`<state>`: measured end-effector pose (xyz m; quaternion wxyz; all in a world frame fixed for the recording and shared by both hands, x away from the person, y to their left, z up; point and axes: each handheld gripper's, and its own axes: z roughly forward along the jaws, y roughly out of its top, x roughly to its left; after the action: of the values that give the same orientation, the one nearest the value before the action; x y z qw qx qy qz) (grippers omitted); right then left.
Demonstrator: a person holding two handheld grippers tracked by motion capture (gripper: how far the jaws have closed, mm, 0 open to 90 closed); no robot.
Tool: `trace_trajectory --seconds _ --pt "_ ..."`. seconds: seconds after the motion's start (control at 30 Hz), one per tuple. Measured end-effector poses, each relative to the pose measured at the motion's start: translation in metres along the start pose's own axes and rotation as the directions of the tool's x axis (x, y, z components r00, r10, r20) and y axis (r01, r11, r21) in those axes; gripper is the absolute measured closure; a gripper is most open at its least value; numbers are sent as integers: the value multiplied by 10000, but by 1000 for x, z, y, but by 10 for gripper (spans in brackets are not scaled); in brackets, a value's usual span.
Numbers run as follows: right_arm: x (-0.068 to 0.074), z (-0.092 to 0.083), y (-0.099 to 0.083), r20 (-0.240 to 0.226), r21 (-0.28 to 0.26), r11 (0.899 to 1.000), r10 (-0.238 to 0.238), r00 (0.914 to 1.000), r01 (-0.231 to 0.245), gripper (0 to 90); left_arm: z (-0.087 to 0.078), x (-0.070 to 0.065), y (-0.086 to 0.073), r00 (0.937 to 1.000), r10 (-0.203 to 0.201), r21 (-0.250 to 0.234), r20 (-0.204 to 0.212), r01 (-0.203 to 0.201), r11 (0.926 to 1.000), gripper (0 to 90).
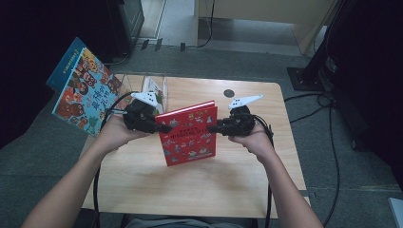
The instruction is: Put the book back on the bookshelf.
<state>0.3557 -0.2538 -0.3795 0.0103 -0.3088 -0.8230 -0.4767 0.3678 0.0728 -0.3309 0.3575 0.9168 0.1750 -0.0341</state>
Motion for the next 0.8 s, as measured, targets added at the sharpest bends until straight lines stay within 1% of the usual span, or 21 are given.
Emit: trace_trajectory --seconds 0.03,0.07,0.13,0.17,0.2,0.23,0.27,0.3,0.33,0.4,0.43,0.47,0.5,0.53,0.57,0.6,0.63,0.67,0.77,0.8 --pt "0 0 0 0 0 10000 0 10000 0 663 0 0 0 10000 0 0 0 0 10000 752" --pt "0 0 -1 -27 -42 10000 6 10000 -6 660 -2 -1 5 10000 -47 182 -58 48 9998 747" --pt "0 1 -1 -61 -95 10000 11 10000 -11 646 -5 -1 11 9998 -168 327 -108 172 9993 737" --pt "1 1 -1 -107 -83 10000 -29 9999 28 644 -7 -1 14 9997 -195 481 -126 201 9986 732" --pt "1 2 -1 -97 -59 9999 -118 9999 117 640 -8 -2 18 9995 -224 606 -229 237 9979 728" --pt "1 3 -1 -94 -52 9999 -150 9998 149 636 -8 -2 18 9995 -224 606 -229 237 9979 726" --pt "2 3 -1 -87 -53 9999 -118 9999 117 633 -9 -4 25 9989 -63 1045 -468 111 9945 720" --pt "2 4 0 -86 -72 9999 -140 9999 139 631 -9 -5 29 9983 -15 1214 -589 86 9926 717" --pt "2 5 0 -94 -83 9999 -148 9998 147 626 -9 -6 32 9980 -84 1394 -632 172 9901 716" --pt "2 7 0 -89 -42 9997 -223 9997 223 617 -9 -6 39 9970 -101 1738 -770 234 9845 710" --pt "3 7 0 -90 -6 9997 -229 9997 229 611 -8 -6 43 9967 -106 1974 -799 263 9800 707" --pt "2 8 0 -71 -14 9996 -276 9996 276 606 -7 -7 46 9963 -13 2153 -858 198 9763 705" --pt "2 8 0 -66 -20 9996 -278 9996 278 602 -6 -6 50 9961 -30 2331 -878 235 9722 701" --pt "2 9 0 -73 -31 9996 -279 9996 279 599 -5 -6 53 9959 54 2502 -907 175 9680 697" --pt "2 9 0 -88 -33 9996 -287 9995 287 592 -5 -6 53 9959 54 2502 -907 175 9680 694" --pt "2 9 0 -88 -33 9996 -287 9995 287 592 -4 -6 57 9953 124 2635 -956 133 9646 694" --pt "2 10 0 -83 -55 9994 -351 9993 351 588 0 -7 63 9952 193 2928 -958 97 9561 688" --pt "2 10 -1 -86 -74 9994 -346 9994 345 585 1 -7 66 9947 219 3029 -1004 96 9530 686" --pt "1 11 -2 -110 -208 9991 -375 9992 373 577 7 -5 72 9957 173 3366 -907 143 9415 682" --pt "1 11 -3 -121 -255 9989 -403 9991 400 573 9 -5 74 9960 231 3454 -865 82 9384 680"
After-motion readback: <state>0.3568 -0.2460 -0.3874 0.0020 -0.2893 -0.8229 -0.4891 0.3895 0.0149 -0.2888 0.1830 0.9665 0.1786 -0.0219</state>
